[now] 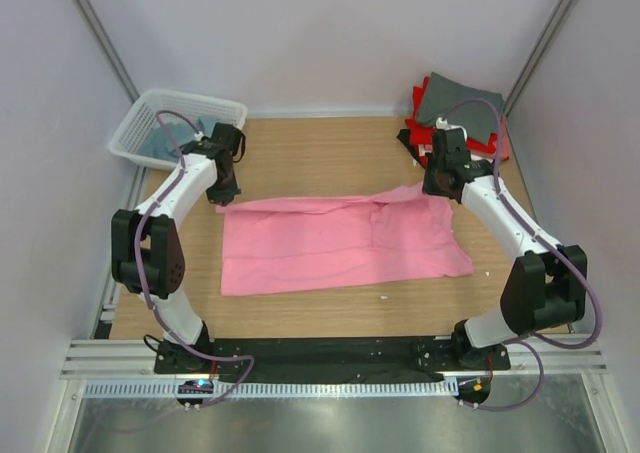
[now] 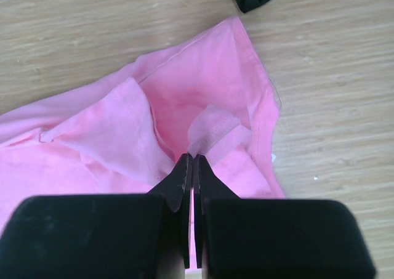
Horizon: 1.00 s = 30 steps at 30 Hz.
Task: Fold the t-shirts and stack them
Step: Fold the tshirt
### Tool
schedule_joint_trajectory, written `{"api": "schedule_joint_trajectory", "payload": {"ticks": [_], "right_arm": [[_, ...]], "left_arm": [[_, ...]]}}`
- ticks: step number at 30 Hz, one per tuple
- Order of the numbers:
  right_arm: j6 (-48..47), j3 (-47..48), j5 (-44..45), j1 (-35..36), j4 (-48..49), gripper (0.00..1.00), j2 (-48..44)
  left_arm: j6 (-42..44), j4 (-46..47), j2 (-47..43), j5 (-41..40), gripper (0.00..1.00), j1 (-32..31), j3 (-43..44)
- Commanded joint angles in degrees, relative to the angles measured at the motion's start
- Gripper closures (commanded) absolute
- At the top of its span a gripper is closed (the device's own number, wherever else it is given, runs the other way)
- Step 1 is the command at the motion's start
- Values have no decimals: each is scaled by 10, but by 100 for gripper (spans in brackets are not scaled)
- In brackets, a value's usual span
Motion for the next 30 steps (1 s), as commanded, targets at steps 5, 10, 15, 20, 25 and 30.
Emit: {"api": "schedule_joint_trajectory", "payload": {"ticks": [5,10,15,20,25,30], "right_arm": [[28,-38,36,3,-14,99,-90],[50,-77,27,2,-20,99,-123],[66,-109,26,2,-29,99,-148],[109,-144,58,3,-46,99,-169],[193,-196,102,2,-78,38,-174],[218,-192,163,2,-97,15,-179]], "left_arm": [[1,29,-59,3,100,-11,-56],[-1,30,-69,2,100,-19,-74],[-4,29,-81,-2,100,-23,-89],[-20,3,-91,-27,100,-27,-112],[-29,-28,-106,-20,60,-27,-175],[-17,-43,-143,-30,43,-27,-195]]}}
